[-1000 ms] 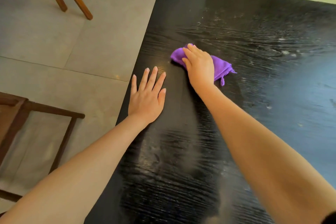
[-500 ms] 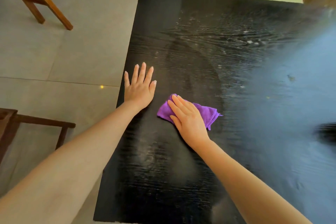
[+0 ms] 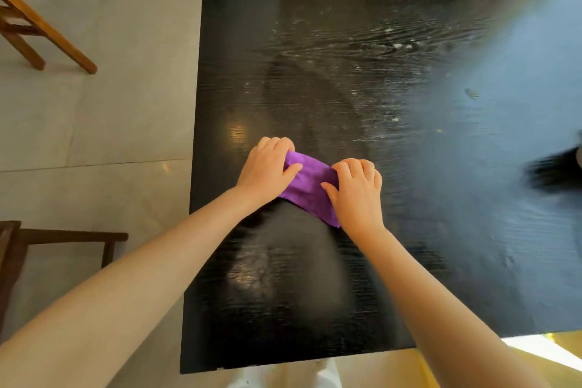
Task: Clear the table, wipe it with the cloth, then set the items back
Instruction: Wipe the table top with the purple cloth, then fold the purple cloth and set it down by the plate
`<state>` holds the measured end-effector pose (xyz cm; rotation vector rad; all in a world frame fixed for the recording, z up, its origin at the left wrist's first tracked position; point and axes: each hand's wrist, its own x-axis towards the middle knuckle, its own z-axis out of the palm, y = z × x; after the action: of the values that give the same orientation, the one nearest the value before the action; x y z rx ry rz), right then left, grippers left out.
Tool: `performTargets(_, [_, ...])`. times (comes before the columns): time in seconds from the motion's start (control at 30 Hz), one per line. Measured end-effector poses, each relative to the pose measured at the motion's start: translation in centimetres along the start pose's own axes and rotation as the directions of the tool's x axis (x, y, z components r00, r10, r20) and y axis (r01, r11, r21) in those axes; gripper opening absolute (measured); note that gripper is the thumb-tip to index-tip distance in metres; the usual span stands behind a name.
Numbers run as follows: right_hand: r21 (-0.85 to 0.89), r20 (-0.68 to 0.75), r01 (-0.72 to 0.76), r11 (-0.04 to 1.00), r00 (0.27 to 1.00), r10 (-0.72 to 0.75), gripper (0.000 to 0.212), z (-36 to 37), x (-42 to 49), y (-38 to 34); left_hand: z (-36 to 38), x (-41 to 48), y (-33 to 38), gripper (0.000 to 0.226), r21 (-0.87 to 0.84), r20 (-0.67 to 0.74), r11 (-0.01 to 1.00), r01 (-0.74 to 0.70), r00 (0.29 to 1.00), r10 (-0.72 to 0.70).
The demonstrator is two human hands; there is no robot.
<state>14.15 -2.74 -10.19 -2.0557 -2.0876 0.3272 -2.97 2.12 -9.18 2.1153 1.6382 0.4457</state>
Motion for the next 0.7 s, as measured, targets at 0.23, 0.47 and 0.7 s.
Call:
performTargets(0.23, [0.48,0.289,-0.32,0.817,0.937,0.197,0.02,-1.7,-1.3,2.2,-1.0,-0.8,1.4,0.028,-0.335,0.429,0.912,0.236,0.9,-0.076])
performTargets(0.47, [0.632,0.354,-0.355,0.689,0.923,0.151,0.019,-10.2,-2.0,7.3,-4.2,1.6,10.0,0.018,-0.386,0.375,0.92,0.07,0.923,0.088])
performTargets(0.7, [0.767,0.329,-0.391,0.508,0.92,0.212,0.02,-20.1,-7.9,13.1,-5.6,2.1,23.0,0.024,-0.496,0.281,0.864,-0.086,0.926,0.254])
